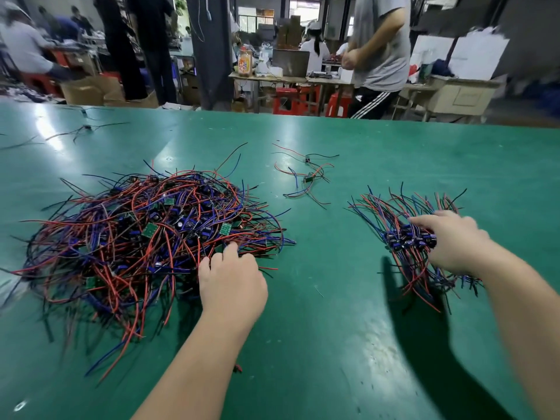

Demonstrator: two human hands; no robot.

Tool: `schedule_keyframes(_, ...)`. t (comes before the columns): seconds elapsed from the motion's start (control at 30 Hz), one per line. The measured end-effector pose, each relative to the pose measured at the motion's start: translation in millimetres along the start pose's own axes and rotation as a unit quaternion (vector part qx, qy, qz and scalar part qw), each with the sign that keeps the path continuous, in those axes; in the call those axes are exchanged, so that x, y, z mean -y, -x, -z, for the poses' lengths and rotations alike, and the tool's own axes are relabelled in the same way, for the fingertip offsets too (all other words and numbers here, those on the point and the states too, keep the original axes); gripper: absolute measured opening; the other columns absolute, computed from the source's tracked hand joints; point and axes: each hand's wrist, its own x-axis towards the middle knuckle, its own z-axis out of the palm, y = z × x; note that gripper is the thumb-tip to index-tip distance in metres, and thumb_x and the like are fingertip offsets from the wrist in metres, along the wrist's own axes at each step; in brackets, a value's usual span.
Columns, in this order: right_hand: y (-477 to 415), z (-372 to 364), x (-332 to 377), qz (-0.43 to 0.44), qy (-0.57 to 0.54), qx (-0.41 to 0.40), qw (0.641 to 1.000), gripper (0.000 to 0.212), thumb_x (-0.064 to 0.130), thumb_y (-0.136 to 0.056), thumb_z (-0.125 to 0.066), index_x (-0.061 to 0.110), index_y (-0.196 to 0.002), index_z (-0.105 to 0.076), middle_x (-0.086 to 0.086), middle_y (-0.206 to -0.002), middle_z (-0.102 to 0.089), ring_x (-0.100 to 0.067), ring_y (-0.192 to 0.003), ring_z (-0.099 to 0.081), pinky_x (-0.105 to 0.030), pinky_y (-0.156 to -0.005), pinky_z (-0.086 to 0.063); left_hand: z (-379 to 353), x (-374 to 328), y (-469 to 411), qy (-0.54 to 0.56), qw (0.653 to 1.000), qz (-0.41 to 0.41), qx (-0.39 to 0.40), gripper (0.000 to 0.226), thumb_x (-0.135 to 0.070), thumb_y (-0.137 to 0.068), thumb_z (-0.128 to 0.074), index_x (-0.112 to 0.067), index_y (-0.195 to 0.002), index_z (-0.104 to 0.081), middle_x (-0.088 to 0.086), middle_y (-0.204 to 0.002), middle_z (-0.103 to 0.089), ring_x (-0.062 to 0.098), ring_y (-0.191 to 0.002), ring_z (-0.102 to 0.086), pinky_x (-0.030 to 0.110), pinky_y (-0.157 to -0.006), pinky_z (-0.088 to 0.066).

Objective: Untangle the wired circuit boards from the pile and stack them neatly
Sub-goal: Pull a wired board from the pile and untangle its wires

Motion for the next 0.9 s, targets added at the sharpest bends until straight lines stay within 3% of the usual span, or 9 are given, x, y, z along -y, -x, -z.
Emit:
schedule_keyframes(0.1, 28, 5, 37, 0.138, -0.135, -0.083, 0.978, 0.06, 0.008, -0.076, -0.061, 0.032, -0.13, -0.054, 0.002, -0.134, -0.047, -0.02, -0.123, -0.043, -0.028, -0.104, -0.032, 7, 4, -5, 0.05, 0.997, -0.019, -0.05, 0.031, -0.02, -0.093, -0.042, -0.029, -0.109, -0.067, -0.008, -0.109, -0.065, 0.014, -0.1, -0.06, 0.031, -0.09, -0.034)
schedule_keyframes(0.17, 49, -2, 64, 0.171, -0.266, -0.11, 0.942, 0.041, 0.008, -0.078, -0.063, 0.027, -0.114, -0.066, 0.011, -0.104, -0.058, -0.005, -0.092, -0.055, -0.008, -0.079, -0.035, 11, 3, -6, 0.133, 0.985, -0.029, -0.105, 0.025, -0.022, -0.093, -0.05, -0.03, -0.106, -0.07, -0.01, -0.106, -0.068, 0.014, -0.101, -0.061, 0.033, -0.09, -0.034)
schedule_keyframes(0.23, 62, -14, 88, 0.135, -0.408, -0.017, 0.903, 0.027, 0.005, -0.082, -0.06, 0.02, -0.101, -0.071, 0.011, -0.08, -0.066, -0.002, -0.062, -0.056, -0.011, -0.058, -0.04, 15, -2, -4, 0.25, 0.949, -0.076, -0.174, 0.017, -0.017, -0.088, -0.063, -0.024, -0.099, -0.074, -0.008, -0.101, -0.071, 0.015, -0.097, -0.065, 0.036, -0.09, -0.042)
schedule_keyframes(0.3, 72, -26, 107, 0.109, -0.55, 0.176, 0.809, 0.025, -0.002, -0.086, -0.058, 0.008, -0.105, -0.069, -0.001, -0.081, -0.073, -0.01, -0.059, -0.06, -0.018, -0.056, -0.046, 16, -9, -1, 0.367, 0.899, -0.128, -0.203, 0.016, -0.006, -0.082, -0.069, -0.015, -0.093, -0.076, -0.008, -0.092, -0.071, 0.008, -0.09, -0.066, 0.028, -0.088, -0.049)
schedule_keyframes(0.4, 77, -42, 120, 0.123, -0.702, 0.313, 0.628, 0.033, 0.005, -0.079, -0.064, 0.006, -0.113, -0.064, -0.005, -0.093, -0.069, -0.01, -0.06, -0.056, -0.016, -0.052, -0.042, 17, -20, 5, 0.536, 0.829, -0.119, -0.104, 0.018, 0.0, -0.083, -0.068, -0.014, -0.093, -0.075, -0.012, -0.089, -0.071, -0.001, -0.085, -0.065, 0.012, -0.081, -0.047)
schedule_keyframes(0.53, 73, -48, 121, 0.136, -0.808, 0.219, 0.531, 0.036, 0.016, -0.072, -0.066, 0.011, -0.107, -0.068, -0.005, -0.088, -0.065, -0.008, -0.061, -0.05, -0.015, -0.052, -0.038, 23, -30, 10, 0.733, 0.672, -0.082, 0.063, 0.016, 0.004, -0.086, -0.062, -0.01, -0.089, -0.069, 0.005, -0.082, -0.075, 0.014, -0.07, -0.069, 0.021, -0.064, -0.054)
schedule_keyframes(0.6, 70, -47, 114, 0.13, -0.827, 0.184, 0.515, 0.037, 0.014, -0.07, -0.066, 0.013, -0.107, -0.068, -0.004, -0.09, -0.069, -0.006, -0.06, -0.054, -0.015, -0.054, -0.042, 26, -32, 12, 0.775, 0.618, -0.065, 0.116, 0.014, 0.0, -0.086, -0.061, -0.012, -0.093, -0.06, 0.006, -0.082, -0.075, 0.016, -0.066, -0.071, 0.021, -0.056, -0.053)
schedule_keyframes(0.67, 70, -47, 109, 0.141, -0.813, 0.175, 0.537, 0.036, 0.013, -0.067, -0.068, 0.012, -0.103, -0.07, -0.005, -0.087, -0.071, -0.006, -0.06, -0.057, -0.016, -0.056, -0.043, 27, -32, 14, 0.779, 0.605, -0.058, 0.157, 0.022, -0.008, -0.083, -0.063, -0.014, -0.101, -0.052, 0.009, -0.078, -0.075, 0.018, -0.063, -0.07, 0.022, -0.051, -0.051)
schedule_keyframes(0.9, 75, -48, 110, 0.137, -0.766, 0.2, 0.596, 0.017, 0.014, -0.061, -0.072, 0.008, -0.078, -0.072, -0.008, -0.072, -0.07, -0.012, -0.058, -0.061, -0.018, -0.055, -0.048, 22, -35, 16, 0.735, 0.65, -0.06, 0.184, 0.05, -0.024, -0.073, -0.067, -0.017, -0.117, -0.045, 0.007, -0.062, -0.068, 0.014, -0.05, -0.061, 0.024, -0.053, -0.053)
